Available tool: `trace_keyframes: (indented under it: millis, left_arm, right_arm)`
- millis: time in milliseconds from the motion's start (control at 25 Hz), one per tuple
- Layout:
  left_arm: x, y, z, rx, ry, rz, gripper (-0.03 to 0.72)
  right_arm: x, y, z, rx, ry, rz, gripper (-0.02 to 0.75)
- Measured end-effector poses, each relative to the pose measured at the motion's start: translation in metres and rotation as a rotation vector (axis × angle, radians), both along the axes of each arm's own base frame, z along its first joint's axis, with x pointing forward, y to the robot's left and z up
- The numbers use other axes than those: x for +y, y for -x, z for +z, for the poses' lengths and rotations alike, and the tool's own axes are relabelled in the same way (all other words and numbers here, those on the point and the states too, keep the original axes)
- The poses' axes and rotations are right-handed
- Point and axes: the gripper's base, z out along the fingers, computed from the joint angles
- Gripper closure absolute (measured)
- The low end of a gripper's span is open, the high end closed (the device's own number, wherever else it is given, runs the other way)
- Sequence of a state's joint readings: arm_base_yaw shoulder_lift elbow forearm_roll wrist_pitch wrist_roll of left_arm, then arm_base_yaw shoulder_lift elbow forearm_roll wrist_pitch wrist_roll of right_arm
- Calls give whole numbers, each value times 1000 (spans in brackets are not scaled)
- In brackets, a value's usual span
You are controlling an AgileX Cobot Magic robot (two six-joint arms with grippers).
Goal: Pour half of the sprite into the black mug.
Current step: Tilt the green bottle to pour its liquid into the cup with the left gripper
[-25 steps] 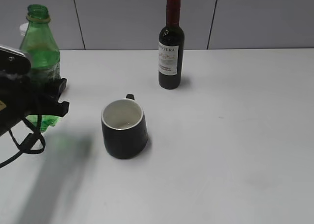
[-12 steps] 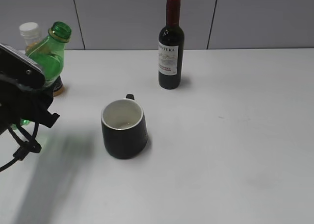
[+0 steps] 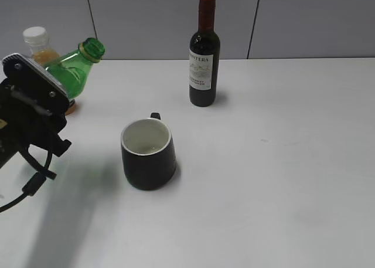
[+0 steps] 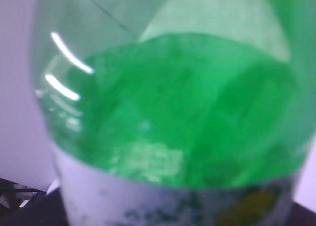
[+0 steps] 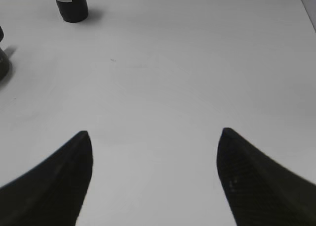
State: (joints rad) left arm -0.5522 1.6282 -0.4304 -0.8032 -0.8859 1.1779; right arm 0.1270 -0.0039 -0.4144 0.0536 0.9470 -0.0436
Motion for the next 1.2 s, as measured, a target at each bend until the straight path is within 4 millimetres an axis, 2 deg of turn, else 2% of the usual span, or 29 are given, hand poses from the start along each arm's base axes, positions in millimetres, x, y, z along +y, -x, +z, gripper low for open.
trace_keyframes:
  millis: [280, 520, 1200]
  left_arm:
    - [-2, -8, 8, -23, -124, -7, 232]
    - [-3, -10, 2, 7, -264, -47, 232]
    - [-2, -11, -1, 28, -444, -101, 232]
  right_arm:
    - [0, 0, 0, 0, 0, 0, 146]
    - [0, 0, 0, 0, 0, 0, 146]
    - [0, 0, 0, 0, 0, 0, 146]
